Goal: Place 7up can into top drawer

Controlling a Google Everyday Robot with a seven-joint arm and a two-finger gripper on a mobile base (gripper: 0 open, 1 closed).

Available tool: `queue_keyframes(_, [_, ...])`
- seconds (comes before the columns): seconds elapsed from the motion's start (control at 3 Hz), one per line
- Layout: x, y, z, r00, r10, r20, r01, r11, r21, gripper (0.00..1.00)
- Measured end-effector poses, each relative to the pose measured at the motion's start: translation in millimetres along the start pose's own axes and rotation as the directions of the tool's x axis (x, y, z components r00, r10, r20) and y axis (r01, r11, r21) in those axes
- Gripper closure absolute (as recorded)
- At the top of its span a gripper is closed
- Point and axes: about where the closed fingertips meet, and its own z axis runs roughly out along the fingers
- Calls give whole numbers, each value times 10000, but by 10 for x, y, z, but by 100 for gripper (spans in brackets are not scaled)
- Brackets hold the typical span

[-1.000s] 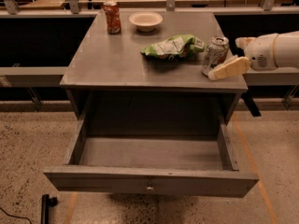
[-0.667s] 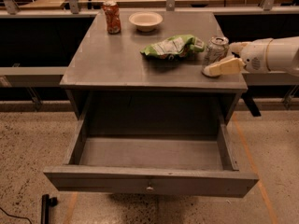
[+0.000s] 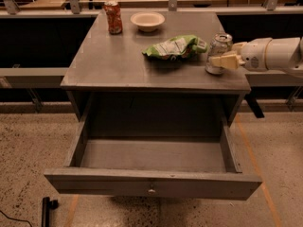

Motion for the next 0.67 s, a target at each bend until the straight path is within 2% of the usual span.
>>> queue_keyframes(0.33, [-130,155,-54,9998,151,-91,-160,9948,-1007,88])
queue_keyframes(0.67, [-217,749,-200,9929,733,-934,-984,9481,-3023,100])
